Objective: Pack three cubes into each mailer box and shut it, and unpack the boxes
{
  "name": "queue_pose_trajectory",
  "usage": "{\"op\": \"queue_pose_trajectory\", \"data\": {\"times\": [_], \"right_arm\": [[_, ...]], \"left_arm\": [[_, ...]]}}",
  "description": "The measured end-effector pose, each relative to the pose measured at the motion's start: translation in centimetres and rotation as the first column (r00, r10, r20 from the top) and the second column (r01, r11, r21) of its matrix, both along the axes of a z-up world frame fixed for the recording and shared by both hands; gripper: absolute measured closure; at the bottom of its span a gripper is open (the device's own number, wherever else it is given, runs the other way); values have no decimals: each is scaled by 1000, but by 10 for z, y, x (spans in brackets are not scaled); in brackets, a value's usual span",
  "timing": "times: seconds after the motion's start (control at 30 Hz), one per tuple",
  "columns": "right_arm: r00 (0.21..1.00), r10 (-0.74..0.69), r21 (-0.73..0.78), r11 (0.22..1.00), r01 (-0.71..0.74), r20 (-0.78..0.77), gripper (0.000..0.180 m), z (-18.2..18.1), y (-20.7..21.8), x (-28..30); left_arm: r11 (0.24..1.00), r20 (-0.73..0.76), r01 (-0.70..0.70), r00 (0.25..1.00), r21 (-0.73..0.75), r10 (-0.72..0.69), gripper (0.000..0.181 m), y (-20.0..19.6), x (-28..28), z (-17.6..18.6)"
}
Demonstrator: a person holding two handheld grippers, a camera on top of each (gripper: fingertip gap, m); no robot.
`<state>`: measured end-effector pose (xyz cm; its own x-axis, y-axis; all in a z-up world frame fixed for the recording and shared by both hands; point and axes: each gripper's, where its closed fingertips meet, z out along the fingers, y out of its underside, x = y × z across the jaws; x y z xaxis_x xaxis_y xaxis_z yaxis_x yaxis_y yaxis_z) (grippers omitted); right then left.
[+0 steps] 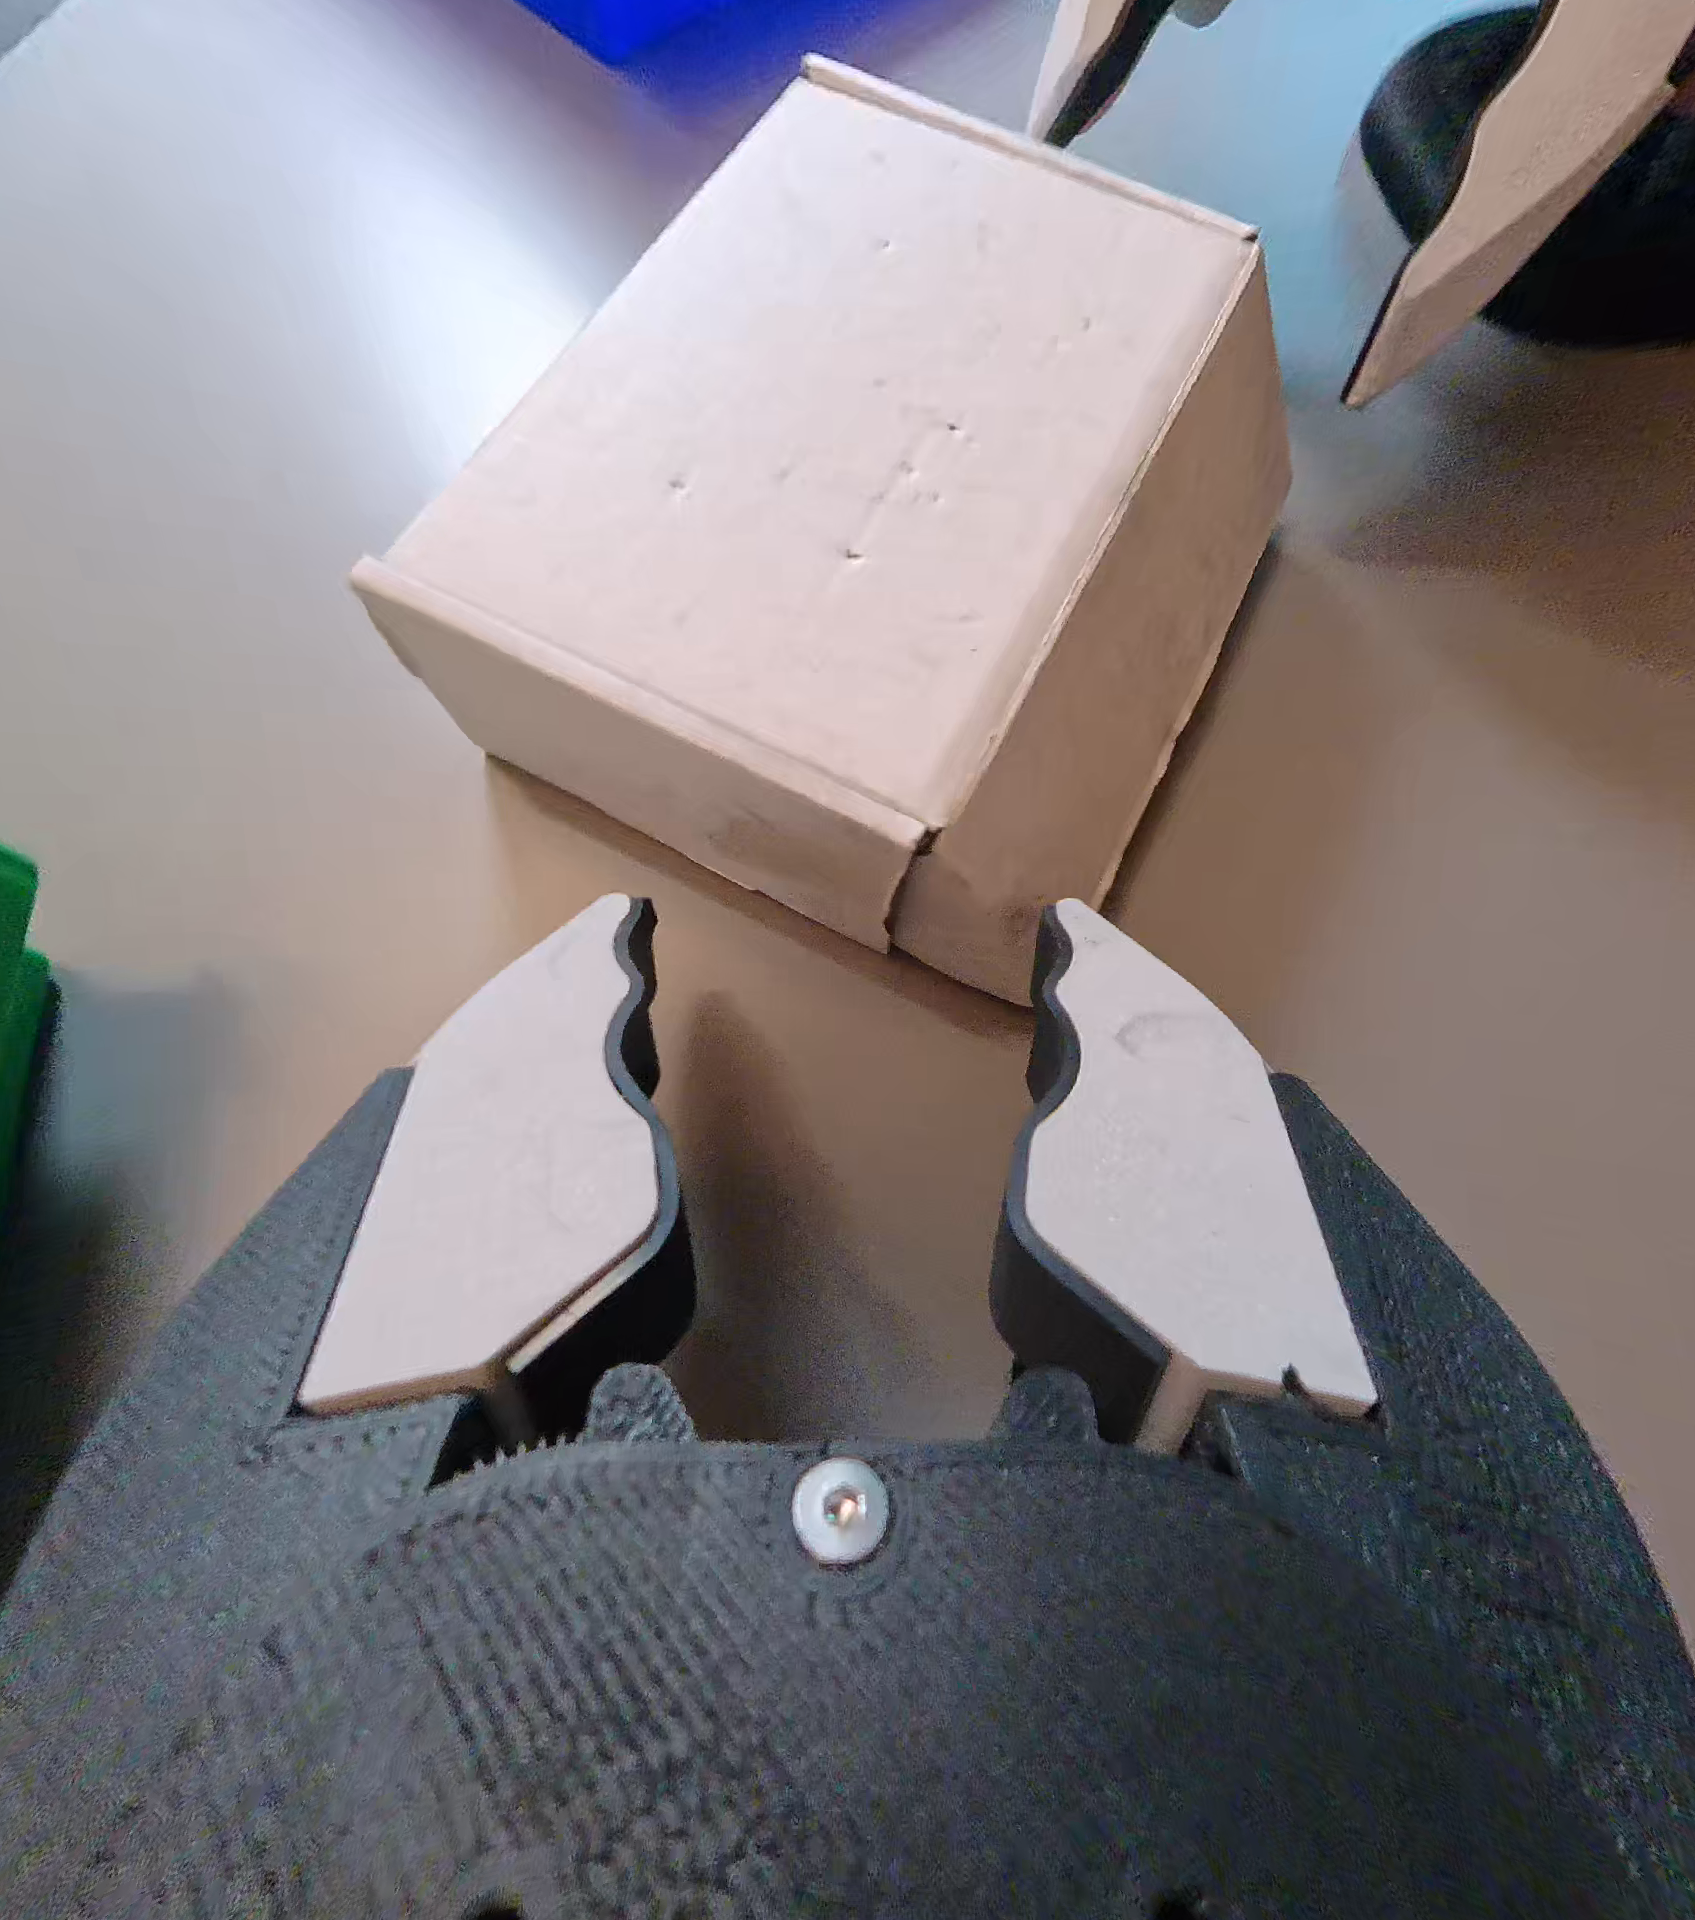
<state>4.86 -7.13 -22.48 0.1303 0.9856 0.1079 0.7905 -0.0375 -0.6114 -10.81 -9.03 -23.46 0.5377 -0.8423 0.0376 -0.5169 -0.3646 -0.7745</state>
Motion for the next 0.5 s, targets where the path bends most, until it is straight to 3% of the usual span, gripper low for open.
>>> {"op": "queue_pose_trajectory", "data": {"times": [0.13,0.5], "right_arm": [[999,37,92,995,-34,-22,101,-14,3,-15],[990,81,292,955,-43,-119,122,-16,31,-16]], "left_arm": [[993,-38,112,993,22,-111,122,6,12,-3],[982,-109,70,993,175,-52,134,22,14,-6]]}}
